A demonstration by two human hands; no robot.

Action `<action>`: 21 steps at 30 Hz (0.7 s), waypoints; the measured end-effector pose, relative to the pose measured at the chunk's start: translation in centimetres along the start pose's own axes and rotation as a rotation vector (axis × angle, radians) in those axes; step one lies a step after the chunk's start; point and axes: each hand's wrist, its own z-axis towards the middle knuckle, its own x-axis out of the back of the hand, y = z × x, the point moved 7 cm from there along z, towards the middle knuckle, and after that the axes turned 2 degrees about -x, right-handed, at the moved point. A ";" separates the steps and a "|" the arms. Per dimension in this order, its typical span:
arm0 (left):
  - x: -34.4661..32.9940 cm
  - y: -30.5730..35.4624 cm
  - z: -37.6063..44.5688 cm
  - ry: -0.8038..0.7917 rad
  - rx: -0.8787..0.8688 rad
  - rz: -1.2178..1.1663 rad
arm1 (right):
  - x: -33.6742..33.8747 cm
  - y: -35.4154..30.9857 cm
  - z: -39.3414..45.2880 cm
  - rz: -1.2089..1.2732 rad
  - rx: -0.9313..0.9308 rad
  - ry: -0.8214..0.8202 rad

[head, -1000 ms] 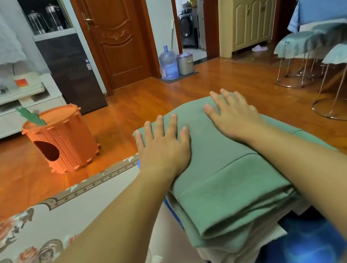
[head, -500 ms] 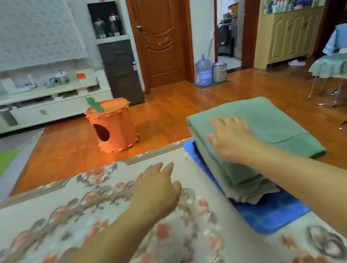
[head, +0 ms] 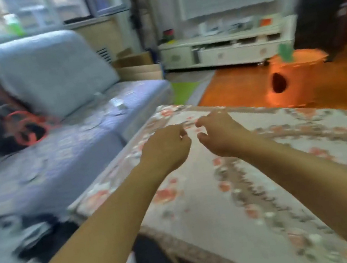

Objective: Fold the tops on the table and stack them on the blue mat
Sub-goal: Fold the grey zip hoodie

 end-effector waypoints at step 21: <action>5.0 -47.0 -30.8 0.286 1.135 0.136 | -27.9 -44.5 -2.7 0.044 0.629 -0.553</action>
